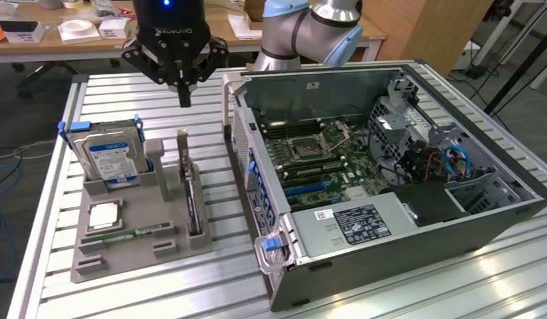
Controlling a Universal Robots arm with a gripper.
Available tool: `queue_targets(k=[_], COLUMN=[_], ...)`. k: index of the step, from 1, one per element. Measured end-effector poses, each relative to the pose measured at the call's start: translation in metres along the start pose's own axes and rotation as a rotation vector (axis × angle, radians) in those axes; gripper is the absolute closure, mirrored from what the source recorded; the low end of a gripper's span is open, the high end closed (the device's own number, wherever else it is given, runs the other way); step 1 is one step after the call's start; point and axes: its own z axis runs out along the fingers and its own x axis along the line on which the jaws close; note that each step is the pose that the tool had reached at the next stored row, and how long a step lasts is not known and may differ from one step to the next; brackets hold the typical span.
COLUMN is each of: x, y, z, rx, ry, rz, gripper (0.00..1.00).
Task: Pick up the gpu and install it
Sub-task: 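Pick up the gpu and move the gpu toward the slot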
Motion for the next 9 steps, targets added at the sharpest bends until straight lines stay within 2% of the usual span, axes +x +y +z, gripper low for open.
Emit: queue_targets(k=[9], x=[0.0002], y=[0.0], z=[0.0], rx=[-0.0002], ry=[-0.0017], rz=[0.0], gripper=[0.89])
